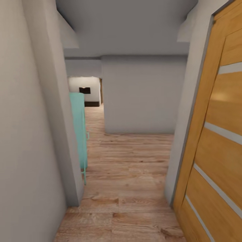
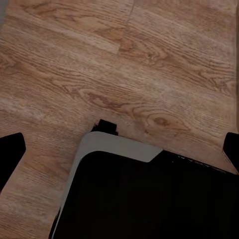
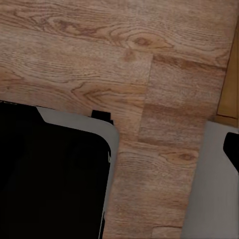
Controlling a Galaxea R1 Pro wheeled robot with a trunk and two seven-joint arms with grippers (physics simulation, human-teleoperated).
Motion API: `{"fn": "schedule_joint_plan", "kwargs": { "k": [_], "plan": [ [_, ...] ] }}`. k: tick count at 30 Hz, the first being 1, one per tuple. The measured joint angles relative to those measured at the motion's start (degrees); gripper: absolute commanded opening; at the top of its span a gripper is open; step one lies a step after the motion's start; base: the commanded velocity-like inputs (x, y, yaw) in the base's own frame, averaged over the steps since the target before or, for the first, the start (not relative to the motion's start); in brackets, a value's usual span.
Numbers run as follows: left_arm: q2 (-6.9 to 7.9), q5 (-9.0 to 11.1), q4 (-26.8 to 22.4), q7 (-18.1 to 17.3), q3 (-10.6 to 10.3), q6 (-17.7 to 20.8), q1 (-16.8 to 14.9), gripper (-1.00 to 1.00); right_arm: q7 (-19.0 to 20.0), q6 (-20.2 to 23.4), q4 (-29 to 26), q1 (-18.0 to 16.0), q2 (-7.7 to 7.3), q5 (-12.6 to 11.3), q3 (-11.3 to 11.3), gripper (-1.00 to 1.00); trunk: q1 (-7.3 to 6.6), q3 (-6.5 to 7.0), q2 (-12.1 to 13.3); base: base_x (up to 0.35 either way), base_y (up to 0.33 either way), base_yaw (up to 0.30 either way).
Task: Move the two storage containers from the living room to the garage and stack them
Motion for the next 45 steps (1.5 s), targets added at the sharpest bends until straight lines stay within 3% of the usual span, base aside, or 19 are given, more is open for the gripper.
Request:
{"fn": "schedule_joint_plan", "kwargs": {
  "k": [16,45],
  "plan": [
    [-0.1,0.0,0.0,0.0,0.0,0.0,0.0,1.0,-0.1,-0.5,0.0,0.0,0.85,-0.1,-0.5,1.0,0.0,0.0,0.0,0.324,0.0,0.0],
    [-0.21,-0.1,0.0,0.0,0.0,0.0,0.0,1.0,0.0,-0.4,0.0,0.0,0.74,0.0,-0.2,1.0,0.0,0.0,0.0,0.324,0.0,0.039]
  ]
}}
